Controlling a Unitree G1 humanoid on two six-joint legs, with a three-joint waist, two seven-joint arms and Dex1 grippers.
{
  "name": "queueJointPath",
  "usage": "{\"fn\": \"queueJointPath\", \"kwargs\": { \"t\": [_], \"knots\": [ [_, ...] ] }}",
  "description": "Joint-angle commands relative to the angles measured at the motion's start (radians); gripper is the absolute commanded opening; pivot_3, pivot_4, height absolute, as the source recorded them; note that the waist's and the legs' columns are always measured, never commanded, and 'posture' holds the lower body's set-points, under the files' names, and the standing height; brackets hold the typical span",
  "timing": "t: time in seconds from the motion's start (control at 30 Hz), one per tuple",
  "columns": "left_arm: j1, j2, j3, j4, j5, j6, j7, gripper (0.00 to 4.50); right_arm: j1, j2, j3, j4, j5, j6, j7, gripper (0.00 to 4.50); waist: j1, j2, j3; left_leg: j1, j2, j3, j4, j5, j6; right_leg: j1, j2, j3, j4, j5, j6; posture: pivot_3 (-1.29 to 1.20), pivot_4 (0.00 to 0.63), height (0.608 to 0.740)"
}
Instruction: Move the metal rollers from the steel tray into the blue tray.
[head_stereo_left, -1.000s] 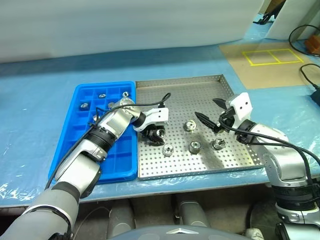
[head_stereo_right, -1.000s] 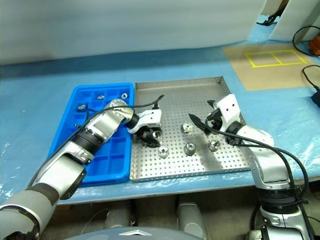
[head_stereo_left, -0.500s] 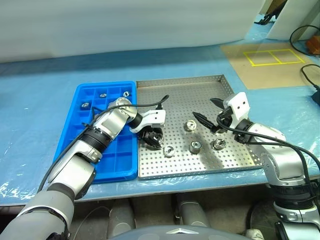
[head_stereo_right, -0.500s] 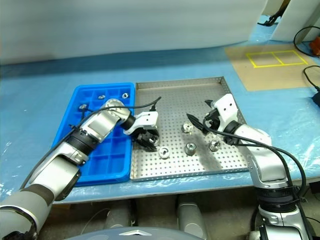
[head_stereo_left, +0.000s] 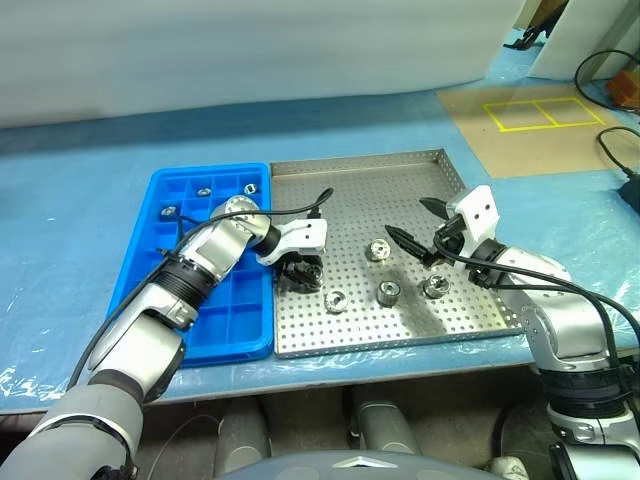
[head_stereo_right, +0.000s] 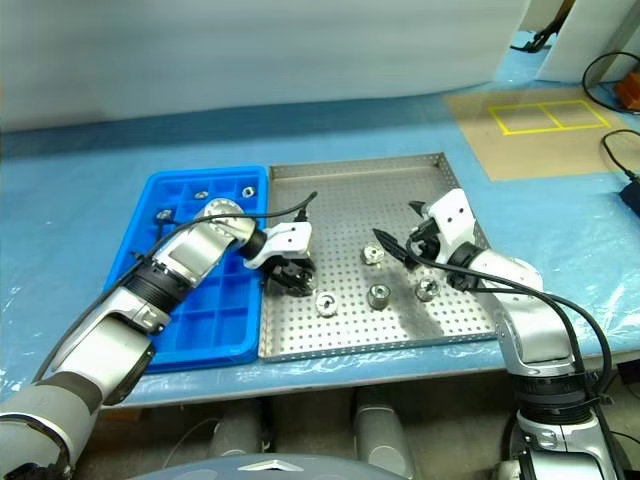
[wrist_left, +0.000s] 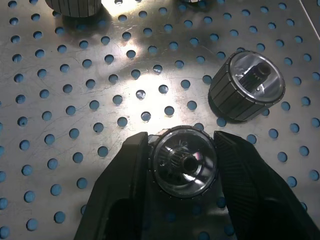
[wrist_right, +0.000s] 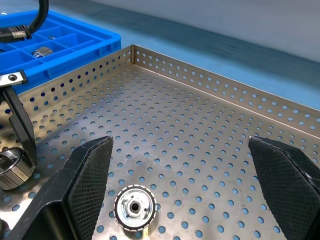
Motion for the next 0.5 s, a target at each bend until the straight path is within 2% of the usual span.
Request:
{"fn": "queueJointPath", "kwargs": {
  "t": [0.03, 0.23, 0.3, 0.5],
  "knots": [
    [0.018, 0.047, 0.059, -0.052, -0.037, 0.031, -0.004, 1.72, 0.002, 0.001, -0.013, -0.013, -0.004, -0.032, 0.006, 4.50, -0.006, 0.000, 0.000, 0.000, 0.000, 0.000, 0.000, 0.000, 0.000, 0.000, 0.000, 0.000, 0.000, 0.000, 0.000, -0.31, 0.150, 0.740],
    [0.045, 0.082, 0.342, -0.221, -0.299, 0.124, 0.037, 1.72, -0.035, -0.002, 0.003, 0.004, 0.005, -0.035, 0.036, 4.50, -0.009, 0.001, 0.001, -0.002, 0.000, 0.000, -0.001, 0.001, -0.001, -0.003, 0.000, -0.001, 0.000, 0.000, 0.000, -0.26, 0.150, 0.740],
    [0.065, 0.090, 0.381, -0.243, -0.326, 0.128, 0.063, 1.72, -0.062, -0.003, 0.015, 0.020, 0.003, -0.036, 0.054, 4.50, -0.007, 0.001, 0.001, -0.002, -0.001, 0.000, 0.000, 0.000, -0.001, -0.003, 0.000, -0.001, 0.000, 0.000, 0.000, -0.24, 0.150, 0.740],
    [0.203, 0.245, 0.501, -0.429, -0.416, 0.264, 0.094, 1.72, -0.286, 0.025, 0.114, 0.090, 0.066, -0.002, 0.224, 4.50, -0.006, 0.003, 0.002, -0.001, 0.001, 0.000, -0.001, 0.001, -0.001, -0.004, 0.000, -0.001, 0.002, 0.000, -0.001, -0.10, 0.150, 0.740]
  ]
}}
